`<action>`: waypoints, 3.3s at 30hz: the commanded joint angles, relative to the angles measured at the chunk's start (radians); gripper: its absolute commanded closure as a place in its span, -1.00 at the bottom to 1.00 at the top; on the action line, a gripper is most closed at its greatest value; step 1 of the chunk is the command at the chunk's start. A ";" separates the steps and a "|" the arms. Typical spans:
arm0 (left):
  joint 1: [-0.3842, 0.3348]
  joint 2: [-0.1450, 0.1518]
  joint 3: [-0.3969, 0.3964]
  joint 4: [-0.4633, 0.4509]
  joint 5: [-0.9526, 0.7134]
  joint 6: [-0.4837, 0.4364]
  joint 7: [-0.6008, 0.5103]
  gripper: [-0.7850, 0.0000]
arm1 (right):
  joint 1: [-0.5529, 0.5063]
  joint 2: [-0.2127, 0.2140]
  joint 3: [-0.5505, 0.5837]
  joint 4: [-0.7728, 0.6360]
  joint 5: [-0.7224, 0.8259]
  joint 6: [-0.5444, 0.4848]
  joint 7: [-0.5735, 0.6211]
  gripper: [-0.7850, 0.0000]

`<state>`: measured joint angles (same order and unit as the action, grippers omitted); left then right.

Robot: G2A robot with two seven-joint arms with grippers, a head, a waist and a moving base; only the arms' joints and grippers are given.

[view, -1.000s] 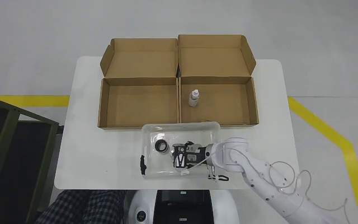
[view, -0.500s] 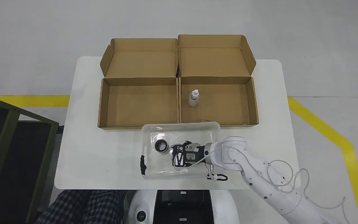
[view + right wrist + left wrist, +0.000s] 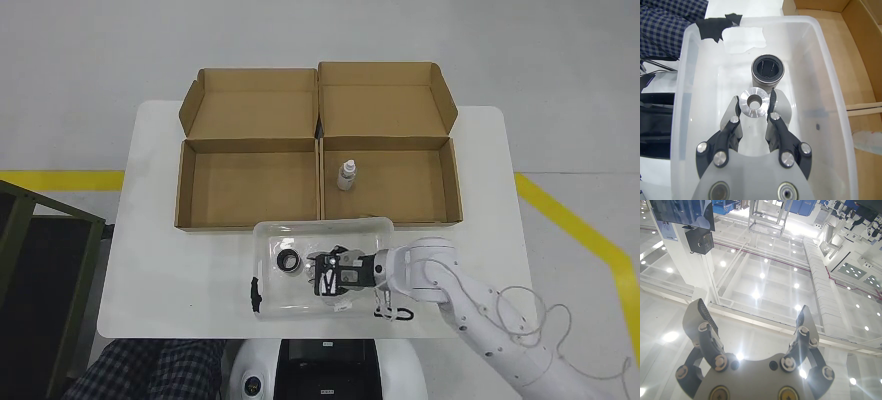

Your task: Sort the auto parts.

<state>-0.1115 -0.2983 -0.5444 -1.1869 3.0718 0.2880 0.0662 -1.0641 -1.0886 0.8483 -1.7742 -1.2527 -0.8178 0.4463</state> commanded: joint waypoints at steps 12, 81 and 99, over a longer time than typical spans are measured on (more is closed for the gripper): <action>0.000 0.000 0.000 0.000 0.000 0.000 0.000 -1.00 | -0.047 0.023 0.116 -0.121 0.068 0.030 0.001 1.00; 0.000 0.000 0.000 0.000 0.000 0.000 0.000 -1.00 | 0.075 0.016 0.268 -0.312 0.125 0.123 -0.147 1.00; 0.000 0.000 0.000 0.000 0.000 0.000 0.000 -1.00 | 0.190 -0.037 0.044 -0.030 0.078 0.141 -0.180 1.00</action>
<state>-0.1115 -0.2983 -0.5444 -1.1869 3.0718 0.2880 0.0662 -0.8806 -1.1227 0.9020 -1.8194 -1.1717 -0.6814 0.2637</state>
